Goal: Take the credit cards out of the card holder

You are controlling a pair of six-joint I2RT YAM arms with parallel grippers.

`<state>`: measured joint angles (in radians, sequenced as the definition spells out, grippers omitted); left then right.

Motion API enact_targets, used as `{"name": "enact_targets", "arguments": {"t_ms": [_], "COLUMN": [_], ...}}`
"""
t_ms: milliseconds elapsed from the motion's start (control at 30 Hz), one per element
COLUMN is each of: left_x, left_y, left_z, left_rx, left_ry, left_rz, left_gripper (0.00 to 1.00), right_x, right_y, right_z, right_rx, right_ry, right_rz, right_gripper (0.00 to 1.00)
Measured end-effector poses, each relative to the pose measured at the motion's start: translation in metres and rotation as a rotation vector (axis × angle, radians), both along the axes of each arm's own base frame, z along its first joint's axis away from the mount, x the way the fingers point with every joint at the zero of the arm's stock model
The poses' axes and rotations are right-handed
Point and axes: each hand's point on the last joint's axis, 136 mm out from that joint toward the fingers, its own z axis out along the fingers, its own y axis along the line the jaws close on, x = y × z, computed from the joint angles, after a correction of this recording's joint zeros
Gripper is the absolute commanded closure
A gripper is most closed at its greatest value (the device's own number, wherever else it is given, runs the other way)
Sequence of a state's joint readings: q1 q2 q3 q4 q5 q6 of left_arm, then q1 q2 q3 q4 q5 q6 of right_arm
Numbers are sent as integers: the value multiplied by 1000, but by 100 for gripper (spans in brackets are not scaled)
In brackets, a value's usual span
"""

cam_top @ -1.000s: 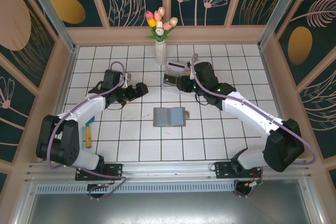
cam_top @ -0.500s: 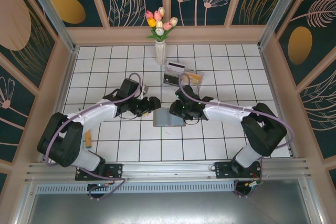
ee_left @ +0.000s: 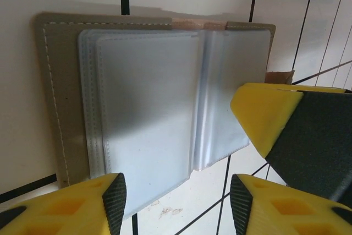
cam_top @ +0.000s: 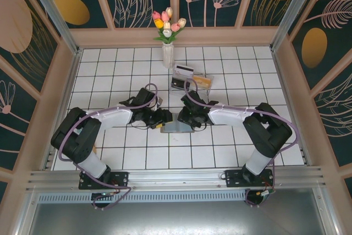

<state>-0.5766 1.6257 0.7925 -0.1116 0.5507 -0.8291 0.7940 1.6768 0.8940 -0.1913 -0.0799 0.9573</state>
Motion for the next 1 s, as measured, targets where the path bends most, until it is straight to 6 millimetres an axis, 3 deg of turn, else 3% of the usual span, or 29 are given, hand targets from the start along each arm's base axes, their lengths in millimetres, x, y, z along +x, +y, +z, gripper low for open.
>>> {"name": "enact_targets", "arguments": {"t_ms": [733, 1000], "left_x": [-2, -2], "left_y": [7, 7], "left_z": [-15, -17], "left_rx": [42, 44], "left_ry": [8, 6], "left_rz": [17, 12], "left_gripper": [48, 54], "right_x": [-1, 0], "right_y": [0, 1], "right_z": [-7, -7], "right_rx": [-11, -8], "right_ry": [16, 18], "right_rz": [-6, -12], "right_gripper": [65, 65]}}
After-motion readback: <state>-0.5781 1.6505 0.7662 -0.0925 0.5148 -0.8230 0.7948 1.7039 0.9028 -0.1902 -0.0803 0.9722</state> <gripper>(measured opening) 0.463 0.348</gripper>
